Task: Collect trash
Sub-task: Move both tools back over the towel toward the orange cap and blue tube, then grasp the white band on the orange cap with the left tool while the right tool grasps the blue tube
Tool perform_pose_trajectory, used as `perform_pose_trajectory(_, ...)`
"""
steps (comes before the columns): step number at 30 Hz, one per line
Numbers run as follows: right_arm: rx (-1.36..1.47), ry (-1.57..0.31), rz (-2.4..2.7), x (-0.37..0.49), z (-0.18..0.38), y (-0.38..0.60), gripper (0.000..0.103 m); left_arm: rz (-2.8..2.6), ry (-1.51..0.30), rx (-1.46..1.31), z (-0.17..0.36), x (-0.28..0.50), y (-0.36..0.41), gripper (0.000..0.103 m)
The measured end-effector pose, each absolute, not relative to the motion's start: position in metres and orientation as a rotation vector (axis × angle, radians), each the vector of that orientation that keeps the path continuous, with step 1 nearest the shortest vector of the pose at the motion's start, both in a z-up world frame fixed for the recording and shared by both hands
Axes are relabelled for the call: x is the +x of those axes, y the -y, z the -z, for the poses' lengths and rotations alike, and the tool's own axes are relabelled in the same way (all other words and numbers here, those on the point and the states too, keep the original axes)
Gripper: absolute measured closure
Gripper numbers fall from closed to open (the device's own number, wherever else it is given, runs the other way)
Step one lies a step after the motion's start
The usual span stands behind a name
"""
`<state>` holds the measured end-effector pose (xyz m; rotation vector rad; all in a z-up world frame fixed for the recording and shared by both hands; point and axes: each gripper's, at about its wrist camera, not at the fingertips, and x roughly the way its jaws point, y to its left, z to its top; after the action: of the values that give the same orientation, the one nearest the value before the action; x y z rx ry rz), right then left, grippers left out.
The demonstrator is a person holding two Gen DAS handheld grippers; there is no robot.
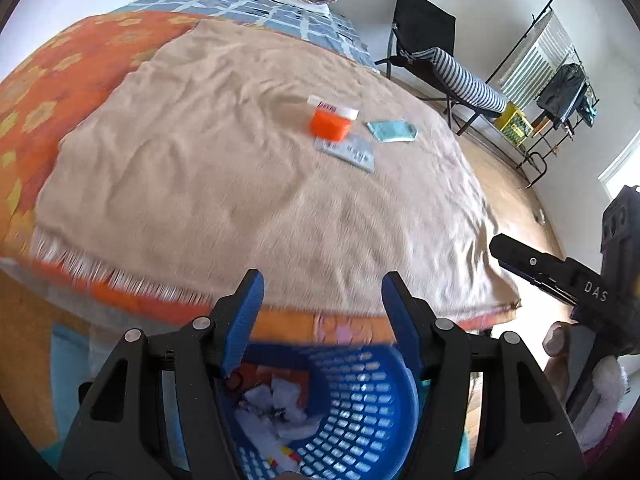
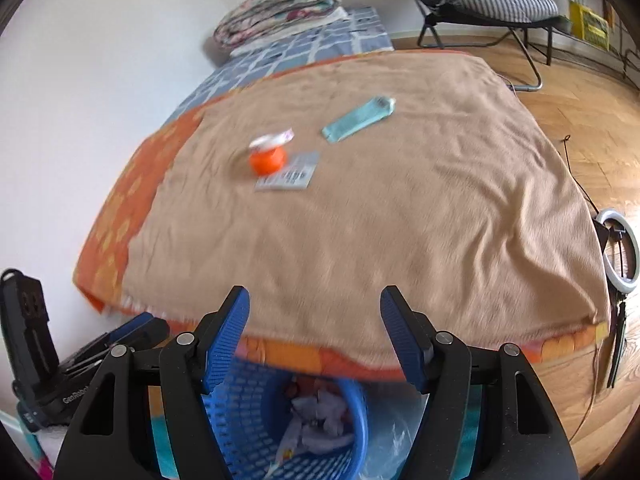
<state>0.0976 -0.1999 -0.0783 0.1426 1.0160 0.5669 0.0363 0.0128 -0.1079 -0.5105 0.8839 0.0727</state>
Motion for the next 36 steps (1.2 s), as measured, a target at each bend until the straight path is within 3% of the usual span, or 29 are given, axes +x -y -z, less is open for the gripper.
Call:
perform_pose_trajectory(22,0.249,-1.01,-0.509,0.221,0.086,0.199,0.036,-0.016,-0.94,-0.437,0.088,0.209,-0.062,0.04)
perform_pose_trajectory(34,0.293,-1.04,-0.485,0.278,0.11,0.187,0.036,-0.018,-1.042,-0.465,0.118,0.276,-0.08,0.04)
perform_pose_trajectory(36,0.307,-1.045,-0.482,0.286,0.113,0.186,0.036,-0.013,-1.054,-0.48,0.123,0.282,-0.081,0.046)
